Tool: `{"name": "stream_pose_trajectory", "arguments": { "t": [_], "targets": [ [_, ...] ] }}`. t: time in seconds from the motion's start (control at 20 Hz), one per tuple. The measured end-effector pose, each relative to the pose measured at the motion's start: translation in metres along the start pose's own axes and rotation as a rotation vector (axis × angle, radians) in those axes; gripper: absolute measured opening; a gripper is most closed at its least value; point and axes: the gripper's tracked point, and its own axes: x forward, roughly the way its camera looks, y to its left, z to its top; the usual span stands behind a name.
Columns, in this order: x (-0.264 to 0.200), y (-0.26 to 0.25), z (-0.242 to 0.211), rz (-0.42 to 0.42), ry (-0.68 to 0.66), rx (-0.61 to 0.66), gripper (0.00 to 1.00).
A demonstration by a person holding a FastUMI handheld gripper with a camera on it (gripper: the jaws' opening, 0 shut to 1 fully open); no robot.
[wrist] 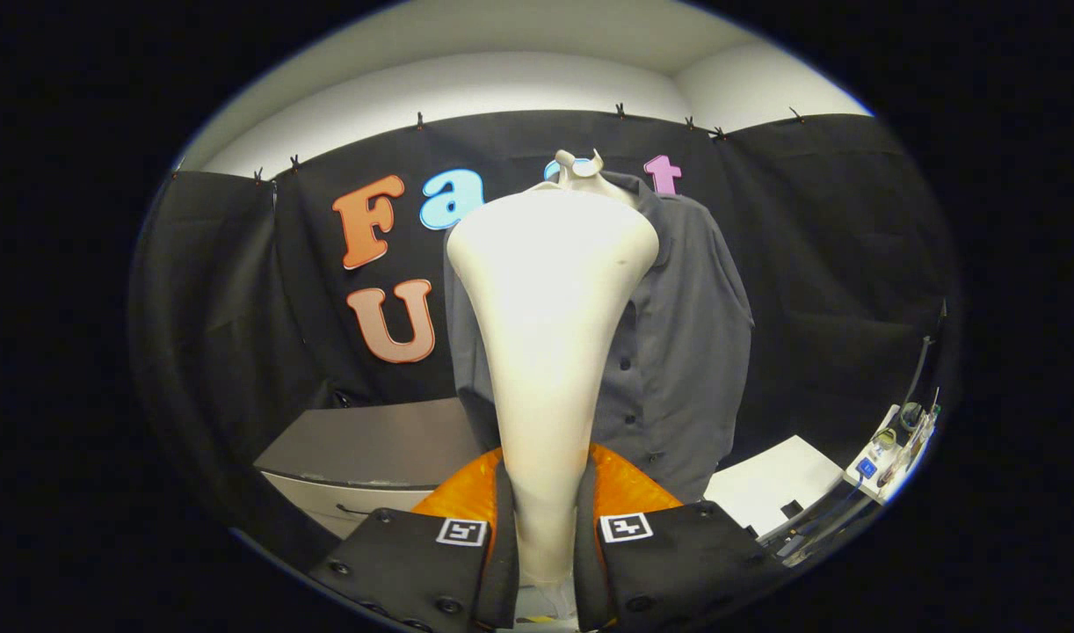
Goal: Iron the clothes twice with a garment steamer, once on the left side and once on the right side.
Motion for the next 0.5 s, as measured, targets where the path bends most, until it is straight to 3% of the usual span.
{"name": "stream_pose_trajectory", "arguments": {
  "t": [0.5],
  "targets": [
    [-0.028,0.008,0.025,0.001,-0.081,0.016,0.33]
  ]
}}
